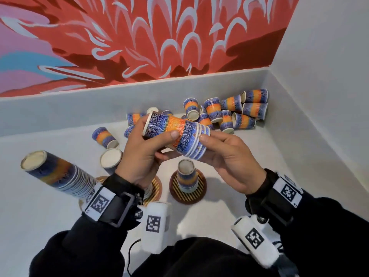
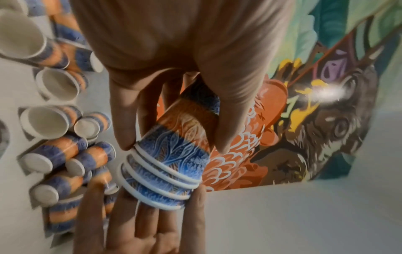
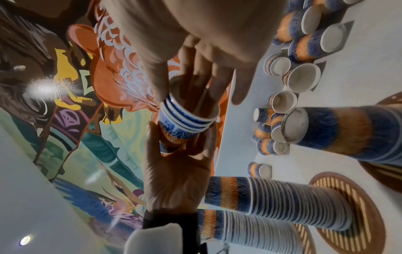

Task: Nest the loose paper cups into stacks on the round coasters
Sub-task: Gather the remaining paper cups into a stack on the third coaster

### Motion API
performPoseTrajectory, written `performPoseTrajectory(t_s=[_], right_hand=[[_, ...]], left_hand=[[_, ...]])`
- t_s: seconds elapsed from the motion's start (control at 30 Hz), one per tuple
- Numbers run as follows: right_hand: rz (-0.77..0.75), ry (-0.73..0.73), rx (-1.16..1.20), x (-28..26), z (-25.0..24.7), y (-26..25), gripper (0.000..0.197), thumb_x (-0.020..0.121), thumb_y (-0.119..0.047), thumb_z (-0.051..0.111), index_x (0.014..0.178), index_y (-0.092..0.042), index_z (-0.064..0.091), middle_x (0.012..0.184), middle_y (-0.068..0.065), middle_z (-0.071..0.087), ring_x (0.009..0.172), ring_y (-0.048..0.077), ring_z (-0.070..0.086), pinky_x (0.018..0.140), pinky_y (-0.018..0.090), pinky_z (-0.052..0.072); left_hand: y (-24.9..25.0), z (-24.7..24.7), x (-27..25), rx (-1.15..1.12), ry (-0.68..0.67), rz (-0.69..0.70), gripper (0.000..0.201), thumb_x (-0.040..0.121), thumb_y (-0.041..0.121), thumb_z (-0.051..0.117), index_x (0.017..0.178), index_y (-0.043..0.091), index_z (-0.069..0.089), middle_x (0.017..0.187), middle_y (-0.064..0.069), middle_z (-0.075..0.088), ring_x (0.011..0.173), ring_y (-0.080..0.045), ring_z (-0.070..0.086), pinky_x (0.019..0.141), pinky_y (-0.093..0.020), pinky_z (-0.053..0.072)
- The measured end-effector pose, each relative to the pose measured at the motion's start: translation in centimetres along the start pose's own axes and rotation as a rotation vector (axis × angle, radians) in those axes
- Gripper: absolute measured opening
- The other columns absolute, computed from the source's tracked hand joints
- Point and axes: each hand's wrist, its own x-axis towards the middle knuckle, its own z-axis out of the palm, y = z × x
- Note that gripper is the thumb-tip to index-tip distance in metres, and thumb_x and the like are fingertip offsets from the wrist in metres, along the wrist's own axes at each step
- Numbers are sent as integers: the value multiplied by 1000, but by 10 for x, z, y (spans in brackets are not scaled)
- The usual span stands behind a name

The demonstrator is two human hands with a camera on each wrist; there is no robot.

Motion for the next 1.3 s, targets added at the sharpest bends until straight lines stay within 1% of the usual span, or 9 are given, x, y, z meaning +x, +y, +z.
performPoseTrajectory(t_s=[0.1,0.2,0.37,0.5,0.67,0.87,1.1,1.2,1.3], right_hand=[[-32,172,-300,2,-12,3,32,91,-19,79,122,-15,71,112,8,79,103,26,76,94,45,60],[-39,208,-532,8,-26,9,50,82,-27,90,125,-30,64,109,0,71,94,18,73,79,37,61],[38,82,-812,19,-46,31,50,79,-50,84,124,-34,71,122,-10,72,113,14,67,101,46,58],[88,81,-879,21,-59,41,40,91,-38,81,128,-27,71,123,-8,72,112,13,68,101,48,58],[110,93,-858,19,-73,40,26,95,-33,77,120,-26,75,116,-9,75,110,11,69,102,44,58],[46,89,-817,25,-66,23,18,96,-26,77,114,-23,77,111,-8,77,108,11,70,104,39,56],[-110,-49,-787,51,-2,-44,14,100,-18,71,113,-17,75,107,0,77,97,8,70,80,20,53],[-135,-104,-759,64,37,-69,15,100,-18,70,114,-14,75,115,11,76,104,25,72,88,33,57],[-140,-155,-739,78,77,-85,19,99,-20,70,115,-12,75,118,13,76,102,23,73,83,28,57]], left_hand=[[2,2,-5,168,91,29,76,72,10,90,137,10,50,120,-13,74,112,-36,73,85,-66,60],[0,0,-5,445,114,142,75,67,20,98,126,22,52,114,-2,73,106,-23,74,85,-57,64],[-19,-2,2,876,7,188,79,68,38,97,129,28,47,119,10,64,108,-5,64,88,-30,54],[-41,-1,8,1017,-83,125,81,70,36,96,130,31,42,117,18,57,105,1,58,75,-8,44],[-45,-6,12,1058,-148,96,85,74,39,93,139,39,40,133,12,57,120,-8,58,94,-25,51],[16,-4,3,1038,-164,240,53,83,42,86,130,35,61,127,20,66,117,-1,63,101,-38,55],[133,-42,-25,922,-93,466,39,81,46,85,113,30,72,117,5,74,114,-20,71,103,-53,55],[175,-73,-33,905,-39,574,37,80,52,85,111,35,73,113,4,76,111,-21,72,103,-43,56],[206,-113,-31,913,7,617,40,79,54,84,112,34,74,114,3,76,111,-23,73,102,-36,56]])
